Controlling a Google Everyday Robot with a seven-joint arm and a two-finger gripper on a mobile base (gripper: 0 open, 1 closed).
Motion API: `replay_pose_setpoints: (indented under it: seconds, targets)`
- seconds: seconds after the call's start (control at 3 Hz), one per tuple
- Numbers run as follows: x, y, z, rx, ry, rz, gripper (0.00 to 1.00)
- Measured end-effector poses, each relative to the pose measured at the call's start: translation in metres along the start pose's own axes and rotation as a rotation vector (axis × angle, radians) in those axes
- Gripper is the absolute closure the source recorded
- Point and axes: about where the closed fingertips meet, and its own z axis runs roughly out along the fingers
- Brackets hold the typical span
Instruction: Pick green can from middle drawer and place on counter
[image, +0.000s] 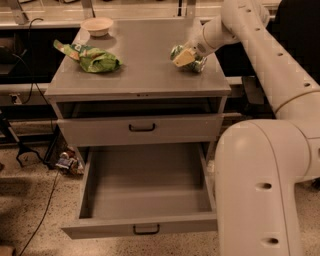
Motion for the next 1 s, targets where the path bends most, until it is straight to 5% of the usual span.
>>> replay_pose_setpoints:
  seconds: [0.67,1.0]
  targets:
    - [-0.0005,0.0002,0.0116,-0.031,-0.036,0.014,0.20]
    - [-0.0006,0.0002,0.0116,-0.031,-0.036,0.014,0.00]
